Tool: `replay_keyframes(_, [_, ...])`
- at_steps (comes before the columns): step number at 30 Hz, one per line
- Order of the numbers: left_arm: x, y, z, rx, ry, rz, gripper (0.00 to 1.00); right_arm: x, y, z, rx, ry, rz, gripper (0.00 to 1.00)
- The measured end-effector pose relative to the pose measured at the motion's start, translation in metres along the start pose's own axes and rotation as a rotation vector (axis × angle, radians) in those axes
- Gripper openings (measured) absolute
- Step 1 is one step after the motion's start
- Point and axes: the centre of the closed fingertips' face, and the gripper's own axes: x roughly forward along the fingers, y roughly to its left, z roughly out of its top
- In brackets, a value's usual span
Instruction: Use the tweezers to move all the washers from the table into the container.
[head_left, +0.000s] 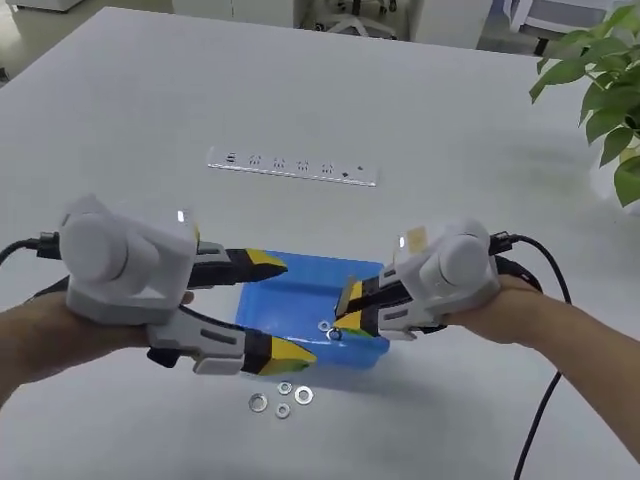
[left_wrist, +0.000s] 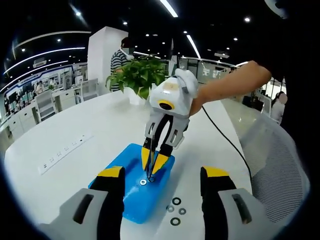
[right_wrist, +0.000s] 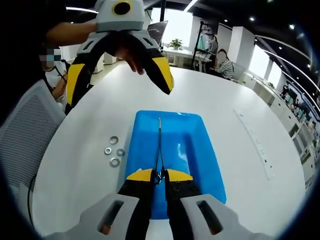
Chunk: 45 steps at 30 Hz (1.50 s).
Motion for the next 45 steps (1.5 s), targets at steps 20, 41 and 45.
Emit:
replay_keyframes(20, [0.040,0.014,0.007,0.099,0.020,-0.066,0.24,0.007,0.002,-0.005,0.008,0.007,0.014,0.09])
replay_keyframes(41, [0.052,0.016,0.006,0.145,0.045,-0.099,0.07,0.007,0.003,-0.005,-0.019,0.021,0.022,0.10])
replay_keyframes(45, [0.052,0.015,0.006,0.148,0.046,-0.099,0.07,0.006,0.003,-0.006,-0.021,0.025,0.020,0.10])
